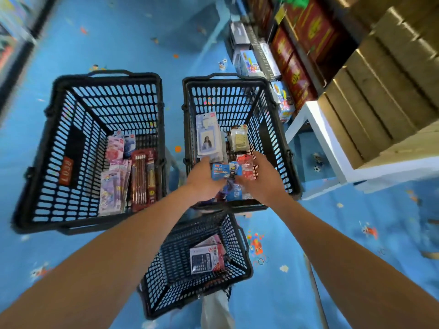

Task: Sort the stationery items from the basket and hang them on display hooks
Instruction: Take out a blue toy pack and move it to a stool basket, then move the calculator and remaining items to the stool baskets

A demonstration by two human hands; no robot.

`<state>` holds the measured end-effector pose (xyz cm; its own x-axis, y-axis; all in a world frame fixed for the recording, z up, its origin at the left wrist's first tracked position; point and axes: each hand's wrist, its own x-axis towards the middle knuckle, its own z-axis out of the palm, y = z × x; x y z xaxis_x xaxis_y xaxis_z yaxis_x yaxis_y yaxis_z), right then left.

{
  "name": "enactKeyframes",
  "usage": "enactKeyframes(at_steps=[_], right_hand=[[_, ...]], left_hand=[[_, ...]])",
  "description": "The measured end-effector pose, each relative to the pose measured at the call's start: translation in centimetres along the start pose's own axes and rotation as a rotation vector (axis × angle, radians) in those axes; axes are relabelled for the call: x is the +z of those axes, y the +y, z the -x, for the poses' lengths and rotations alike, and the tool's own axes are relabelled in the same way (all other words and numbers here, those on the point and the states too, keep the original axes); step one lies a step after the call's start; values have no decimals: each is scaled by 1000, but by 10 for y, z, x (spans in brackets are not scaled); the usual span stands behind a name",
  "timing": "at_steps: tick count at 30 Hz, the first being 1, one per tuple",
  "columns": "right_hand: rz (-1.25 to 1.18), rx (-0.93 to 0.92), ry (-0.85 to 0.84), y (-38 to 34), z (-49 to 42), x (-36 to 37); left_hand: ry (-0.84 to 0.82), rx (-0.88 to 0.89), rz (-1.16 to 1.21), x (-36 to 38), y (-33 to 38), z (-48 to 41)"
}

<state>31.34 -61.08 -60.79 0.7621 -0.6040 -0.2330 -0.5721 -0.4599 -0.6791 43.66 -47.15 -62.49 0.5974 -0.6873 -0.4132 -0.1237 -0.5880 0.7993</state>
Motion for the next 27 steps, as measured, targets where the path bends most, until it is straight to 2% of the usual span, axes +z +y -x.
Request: enactKeyframes(at_steps=[5, 7, 10, 15, 21, 25, 27], right_hand=[[112, -238, 190, -25, 75, 7], [175, -303, 172, -25, 102, 18], [233, -304, 30, -14, 130, 48], [290, -112, -237, 43, 149, 127], [322, 124, -400, 168, 145, 255], [296, 355, -467, 257, 121, 340], [306, 407, -484, 298, 100, 378]], left_hand=[[-15, 91, -11, -27, -4, 68], [-113, 64, 5, -31, -15, 93], [-279, -3, -38, -24, -49, 121], [-288, -213, -114, 25, -149, 124], [-235, -499, -229, 128, -302, 93], [-195, -671, -117, 198, -396, 56], [-159, -715, -87, 225, -435, 30]])
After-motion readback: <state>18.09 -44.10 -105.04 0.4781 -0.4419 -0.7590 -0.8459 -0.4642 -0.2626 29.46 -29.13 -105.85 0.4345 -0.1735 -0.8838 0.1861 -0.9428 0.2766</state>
